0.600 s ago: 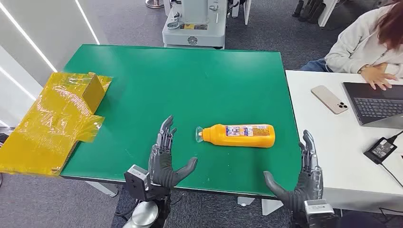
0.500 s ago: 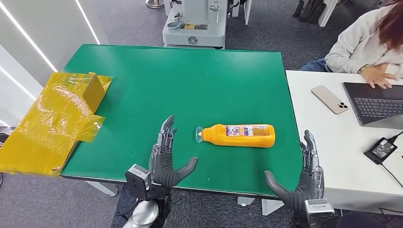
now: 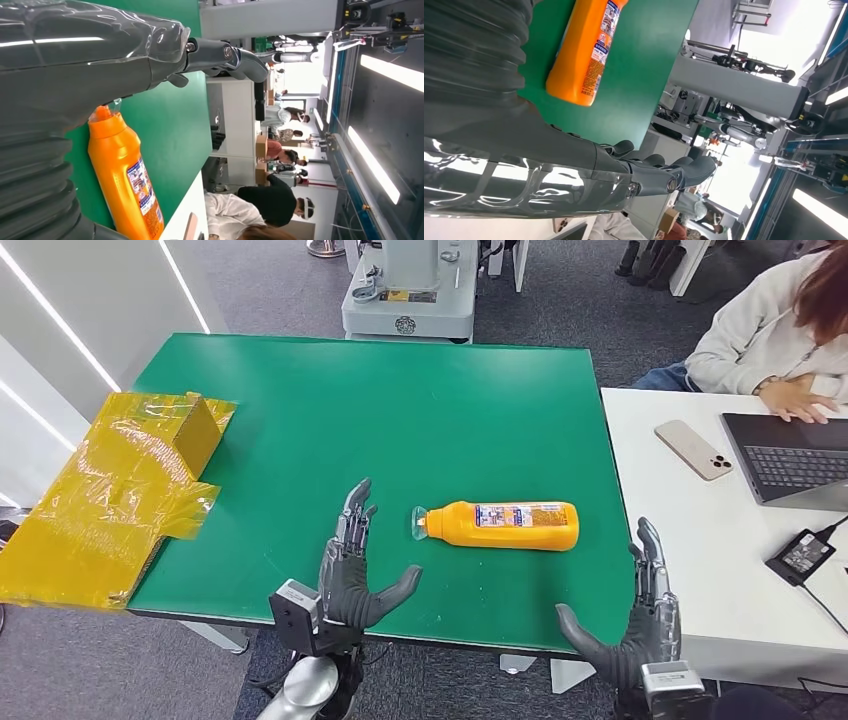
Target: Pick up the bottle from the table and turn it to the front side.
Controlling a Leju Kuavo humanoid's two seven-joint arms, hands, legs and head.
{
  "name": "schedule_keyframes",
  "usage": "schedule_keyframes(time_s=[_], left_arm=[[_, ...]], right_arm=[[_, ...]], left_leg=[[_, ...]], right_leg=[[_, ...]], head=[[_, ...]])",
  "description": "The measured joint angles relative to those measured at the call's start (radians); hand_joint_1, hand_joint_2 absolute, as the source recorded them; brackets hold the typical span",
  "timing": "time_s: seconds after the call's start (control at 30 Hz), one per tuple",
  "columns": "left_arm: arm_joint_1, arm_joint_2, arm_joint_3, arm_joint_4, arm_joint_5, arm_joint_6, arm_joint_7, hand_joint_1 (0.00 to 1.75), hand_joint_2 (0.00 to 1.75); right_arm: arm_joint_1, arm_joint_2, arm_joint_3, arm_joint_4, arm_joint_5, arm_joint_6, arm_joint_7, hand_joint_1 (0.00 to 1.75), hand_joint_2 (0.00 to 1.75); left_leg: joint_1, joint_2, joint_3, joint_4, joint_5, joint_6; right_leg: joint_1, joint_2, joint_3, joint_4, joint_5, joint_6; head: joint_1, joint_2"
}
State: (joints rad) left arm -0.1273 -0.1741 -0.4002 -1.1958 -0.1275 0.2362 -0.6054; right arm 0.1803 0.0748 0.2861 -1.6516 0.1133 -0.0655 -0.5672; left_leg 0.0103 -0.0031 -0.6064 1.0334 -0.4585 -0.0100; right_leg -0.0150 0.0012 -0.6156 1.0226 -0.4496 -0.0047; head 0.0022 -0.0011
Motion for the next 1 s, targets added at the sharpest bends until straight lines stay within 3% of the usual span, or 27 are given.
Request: schedule_keyframes(time_s=[0.3,0.5,0.63,0.8,1.0], left_arm=[[0.01,0.0,0.0,0.0,-0.004,0.005,0.008,0.0,1.75],[0.004,-0.009,0.0,0.003,-0.017,-0.012,0.007,0.0,1.75],[-0.006,-0.025,0.0,0.014,-0.029,-0.027,0.007,0.0,1.75],[-0.019,-0.037,-0.006,0.029,-0.035,-0.045,0.007,0.0,1.75],[-0.042,-0.04,-0.017,0.05,-0.032,-0.065,0.009,0.0,1.75]], right_arm=[[0.002,0.0,0.003,-0.006,0.022,0.009,0.015,0.0,1.75],[-0.042,0.0,0.008,0.005,0.2,-0.064,0.078,0.0,1.75],[-0.13,0.0,-0.002,0.064,0.325,-0.1,0.117,0.0,1.75],[-0.277,-0.012,-0.021,0.208,0.367,-0.11,0.144,0.0,1.75],[-0.451,-0.046,-0.017,0.435,0.346,0.017,0.23,0.0,1.75]], left_leg=[[0.0,0.0,0.0,0.0,0.0,0.0],[0.0,0.0,0.0,0.0,0.0,0.0],[0.0,0.001,0.0,0.0,0.001,0.0],[0.0,0.002,0.001,0.001,0.001,0.001],[0.0,0.002,0.001,0.001,0.002,0.002]], right_leg=[[0.0,0.0,0.0,0.0,0.0,0.0],[0.0,0.0,0.0,0.0,0.0,0.0],[0.0,0.001,0.0,0.0,0.001,0.0],[0.0,0.001,0.0,0.0,0.002,-0.001],[0.0,0.002,0.0,0.0,0.003,-0.001]], head=[[0.0,0.0],[0.0,0.0],[0.0,0.0],[0.0,0.0],[0.0,0.0]])
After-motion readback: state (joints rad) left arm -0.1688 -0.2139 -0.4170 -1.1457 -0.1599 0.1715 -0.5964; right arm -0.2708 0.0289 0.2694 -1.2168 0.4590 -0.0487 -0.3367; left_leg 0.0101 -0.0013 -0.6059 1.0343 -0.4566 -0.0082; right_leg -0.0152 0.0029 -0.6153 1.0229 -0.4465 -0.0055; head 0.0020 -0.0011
